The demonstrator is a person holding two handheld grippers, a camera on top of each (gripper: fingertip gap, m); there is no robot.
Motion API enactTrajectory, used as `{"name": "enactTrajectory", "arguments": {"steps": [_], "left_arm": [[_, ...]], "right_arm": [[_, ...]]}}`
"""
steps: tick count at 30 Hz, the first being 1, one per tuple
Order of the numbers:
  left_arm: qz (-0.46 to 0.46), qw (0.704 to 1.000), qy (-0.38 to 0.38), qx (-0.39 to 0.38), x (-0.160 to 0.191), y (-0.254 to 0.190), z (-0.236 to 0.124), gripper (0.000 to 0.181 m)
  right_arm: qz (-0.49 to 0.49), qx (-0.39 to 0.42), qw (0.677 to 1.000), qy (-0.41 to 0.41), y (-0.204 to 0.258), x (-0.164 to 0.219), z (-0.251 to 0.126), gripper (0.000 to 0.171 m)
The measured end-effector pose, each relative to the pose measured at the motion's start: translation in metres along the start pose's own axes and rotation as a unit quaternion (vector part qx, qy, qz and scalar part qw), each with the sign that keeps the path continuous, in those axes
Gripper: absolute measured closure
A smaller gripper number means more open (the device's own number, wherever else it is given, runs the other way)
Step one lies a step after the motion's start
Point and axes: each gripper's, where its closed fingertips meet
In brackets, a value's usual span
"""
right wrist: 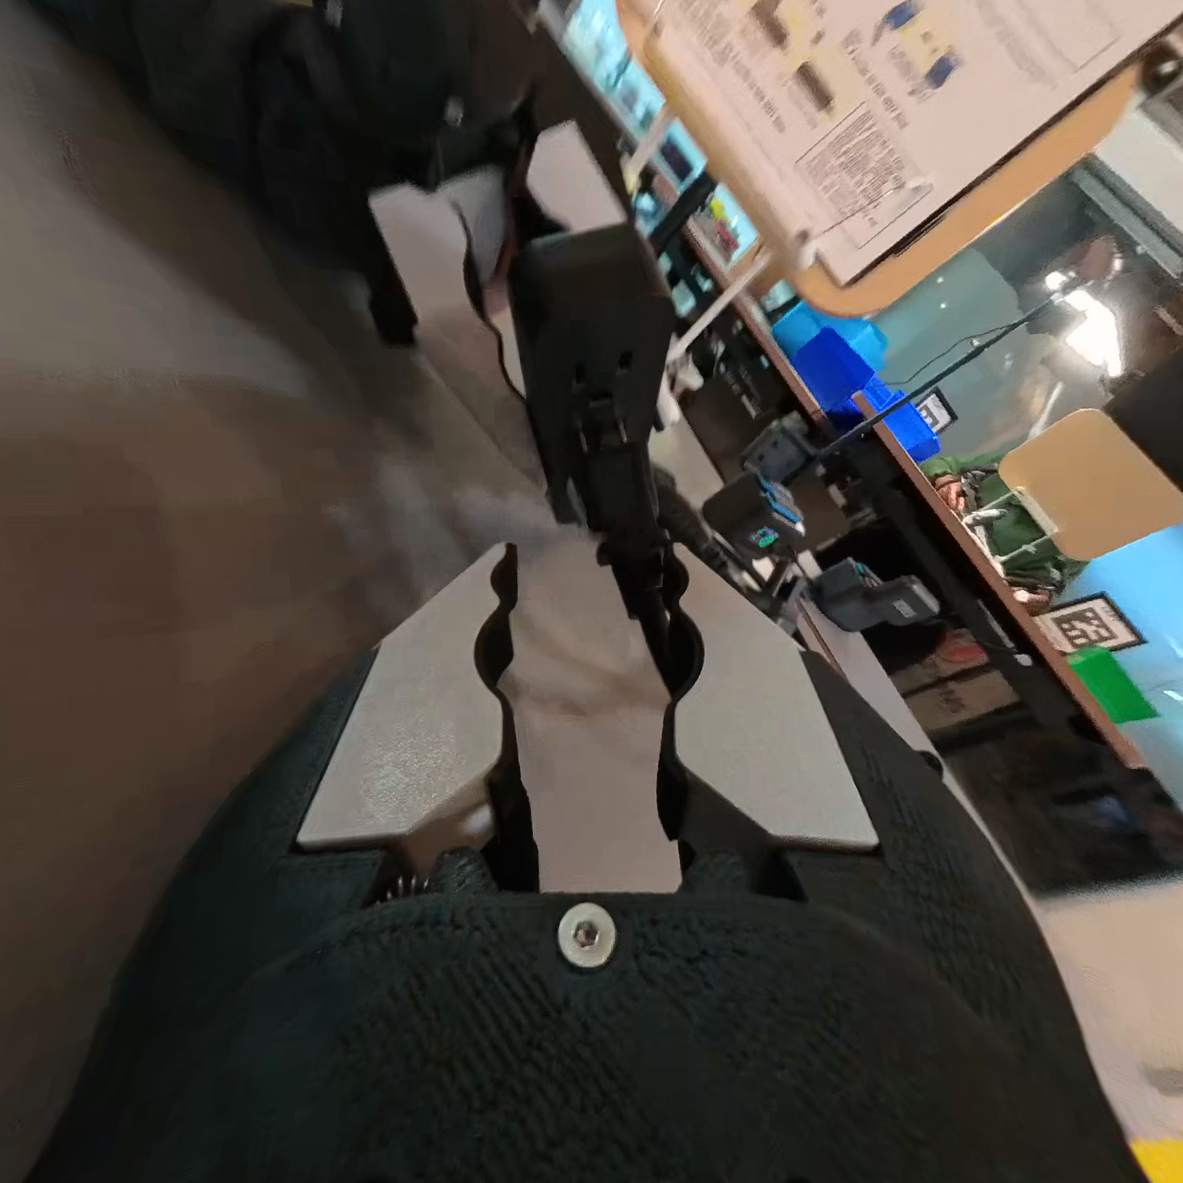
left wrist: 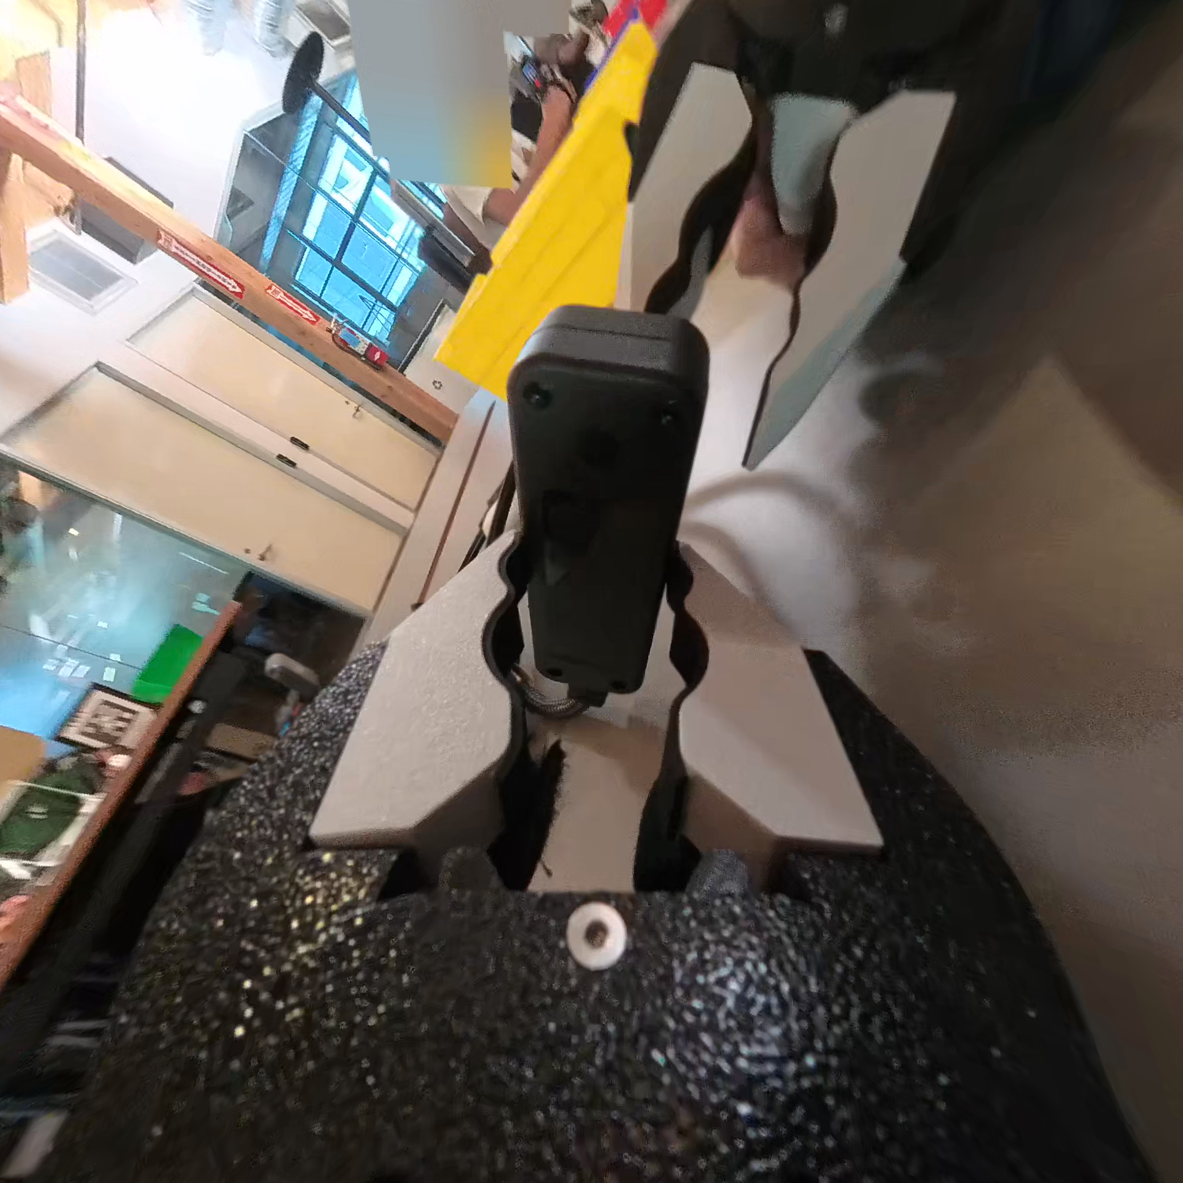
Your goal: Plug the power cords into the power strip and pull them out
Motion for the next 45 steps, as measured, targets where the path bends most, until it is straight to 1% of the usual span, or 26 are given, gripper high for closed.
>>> {"name": "enactTrajectory", "arguments": {"steps": [4,7,9,11,12,15,17,20,22,25,29,33,37,40,43,45], "left_arm": [[-0.106,0.993,-0.052,-0.005,-0.012,0.017,-0.006,0.139],[-0.175,0.981,-0.083,-0.009,-0.015,0.027,-0.012,0.139],[-0.229,0.967,-0.110,-0.012,-0.019,0.036,-0.016,0.140],[-0.282,0.950,-0.133,-0.014,-0.020,0.044,-0.019,0.140],[-0.304,0.942,-0.140,-0.015,-0.019,0.047,-0.020,0.140],[-0.343,0.927,-0.154,-0.012,-0.016,0.053,-0.022,0.140],[-0.359,0.919,-0.161,-0.010,-0.014,0.055,-0.023,0.140],[-0.376,0.911,-0.172,0.002,-0.013,0.055,-0.024,0.140],[-0.388,0.904,-0.180,0.012,-0.013,0.055,-0.026,0.140],[-0.406,0.894,-0.190,0.024,-0.013,0.056,-0.027,0.140],[-0.417,0.885,-0.203,0.039,-0.015,0.056,-0.030,0.140],[-0.420,0.881,-0.213,0.045,-0.017,0.056,-0.032,0.140],[-0.428,0.875,-0.220,0.054,-0.017,0.057,-0.034,0.140],[-0.430,0.870,-0.230,0.073,-0.023,0.053,-0.036,0.140],[-0.440,0.858,-0.245,0.097,-0.028,0.051,-0.038,0.140],[-0.449,0.851,-0.249,0.111,-0.029,0.050,-0.039,0.140]], "right_arm": [[0.079,0.048,0.990,-0.106,-0.026,-0.039,-0.008,0.116],[0.078,0.118,0.978,-0.156,-0.048,-0.057,-0.024,0.117],[0.079,0.147,0.972,-0.165,-0.055,-0.060,-0.031,0.123],[0.104,0.140,0.971,-0.163,-0.055,-0.057,-0.030,0.130],[0.128,0.127,0.971,-0.155,-0.054,-0.053,-0.027,0.137],[0.230,0.059,0.962,-0.134,-0.044,-0.041,-0.011,0.140],[0.290,0.034,0.946,-0.141,-0.043,-0.040,-0.004,0.142],[0.331,0.044,0.928,-0.167,-0.050,-0.041,-0.002,0.144],[0.338,0.062,0.920,-0.188,-0.056,-0.045,-0.005,0.143],[0.323,0.092,0.918,-0.210,-0.063,-0.051,-0.010,0.144],[0.349,0.082,0.908,-0.215,-0.062,-0.055,-0.004,0.145],[0.388,0.106,0.894,-0.197,-0.070,-0.050,0.003,0.146],[0.414,0.105,0.879,-0.213,-0.074,-0.058,0.005,0.143],[0.416,0.100,0.877,-0.219,-0.074,-0.061,0.007,0.144],[0.417,0.086,0.876,-0.227,-0.072,-0.064,0.006,0.145],[0.417,0.075,0.875,-0.235,-0.070,-0.067,0.005,0.149]]}}
Point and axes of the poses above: each gripper's, where its closed fingertips meet, z out along the fingers, x out of its underside, y = z × x across the jaws, and after that the axes turned 1 degree about x, right-handed
